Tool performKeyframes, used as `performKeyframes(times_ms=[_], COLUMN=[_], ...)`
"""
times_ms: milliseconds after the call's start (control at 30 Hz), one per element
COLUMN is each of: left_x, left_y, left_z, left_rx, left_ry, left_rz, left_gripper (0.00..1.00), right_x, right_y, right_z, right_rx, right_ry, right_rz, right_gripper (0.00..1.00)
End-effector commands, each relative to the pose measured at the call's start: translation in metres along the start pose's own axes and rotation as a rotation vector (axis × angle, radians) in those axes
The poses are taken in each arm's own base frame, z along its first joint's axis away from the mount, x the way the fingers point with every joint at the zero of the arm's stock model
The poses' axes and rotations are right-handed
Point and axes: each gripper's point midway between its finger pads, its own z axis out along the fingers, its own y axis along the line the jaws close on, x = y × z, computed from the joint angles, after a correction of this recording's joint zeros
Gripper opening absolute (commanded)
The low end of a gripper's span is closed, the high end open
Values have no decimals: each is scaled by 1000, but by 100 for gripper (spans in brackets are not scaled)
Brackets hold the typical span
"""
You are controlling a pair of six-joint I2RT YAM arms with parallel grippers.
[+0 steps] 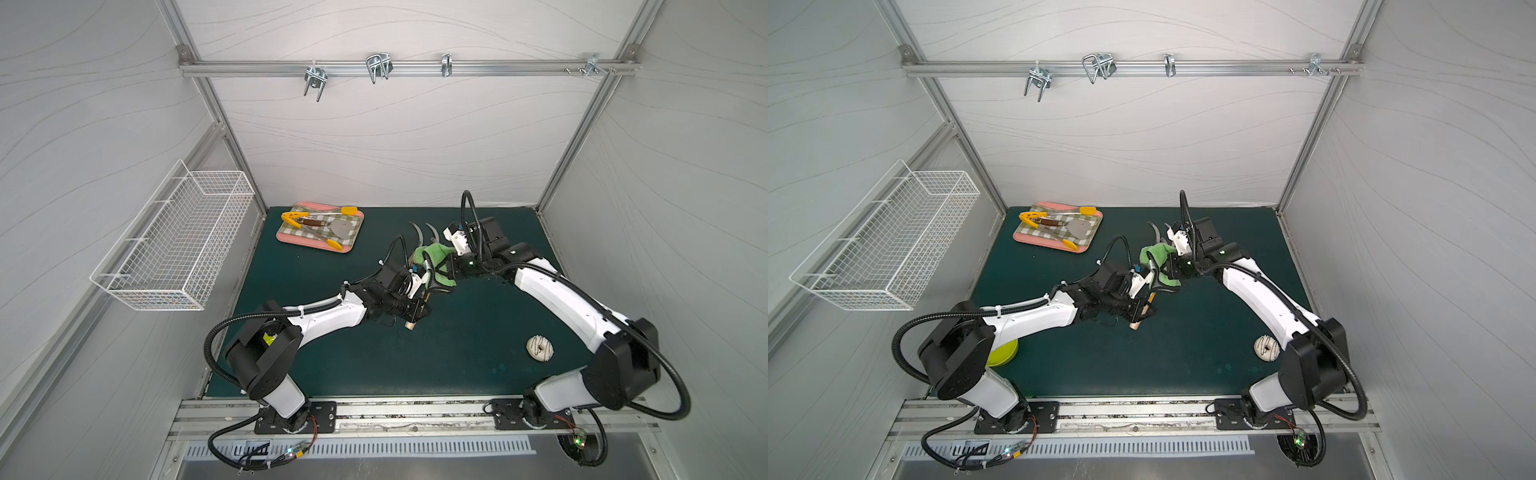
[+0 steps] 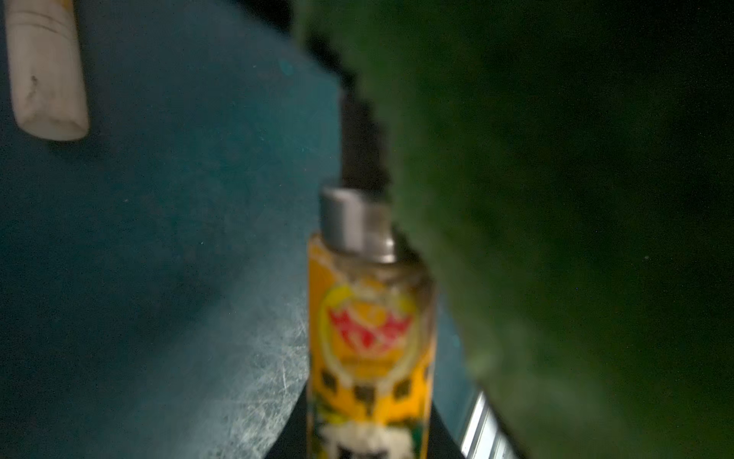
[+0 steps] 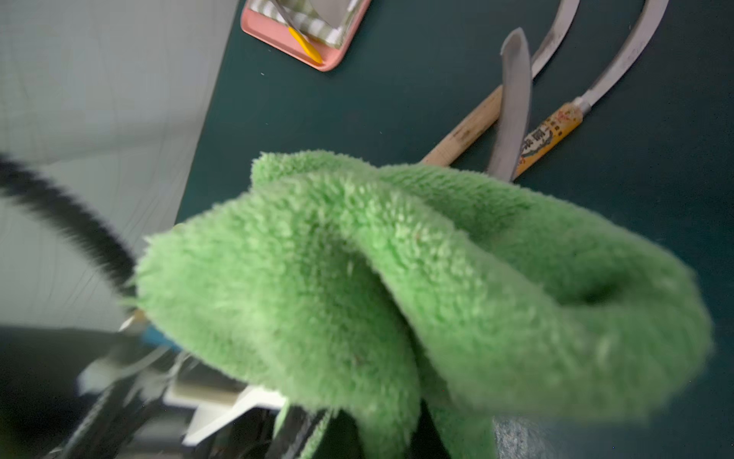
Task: Wipe small sickles with rags
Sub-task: Wipe the small sickle.
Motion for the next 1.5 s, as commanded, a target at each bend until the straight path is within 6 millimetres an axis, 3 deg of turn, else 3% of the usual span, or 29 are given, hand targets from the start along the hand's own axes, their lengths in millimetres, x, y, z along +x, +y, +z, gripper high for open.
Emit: performKeyframes(times_ms=[0,200,400,567,700,800,1000,1167,1367,1467], left_x=[-24,-15,5,16,19,16,0,-14,-23,-25], left_y=[-26,-35,-41,-35,-29,-25,-24,-27,-24,-19], left_z=[-19,-32,-31,-32,-33,-33,-29,-27,-25,-26], left_rx=[21,23,60,44,20,-6,-8,1,-28,-61], left_ry=[-102,-112,-52,-40,-51,-62,-116,-157,-176,-182], left_rz=[139,166,184,167,153,146,109,85,76,74], left_gripper=[0,0,0,0,0,0,0,0,0,0], right_x=[-16,-38,-74,-94,-90,-74,-34,-6,6,8], right_y=[-17,-58,-83,-108,-115,-110,-80,-48,-24,-11], right_z=[10,21,21,7,-10,-20,-37,-17,12,17], right_rx=[69,119,130,147,153,149,27,-78,-170,-273], right_ry=[-36,-52,-101,-149,-172,-171,-194,-107,-20,-12], right_rz=[-2,58,93,138,154,156,217,218,239,270], right_gripper=[7,6,6,6,6,7,8,8,7,7])
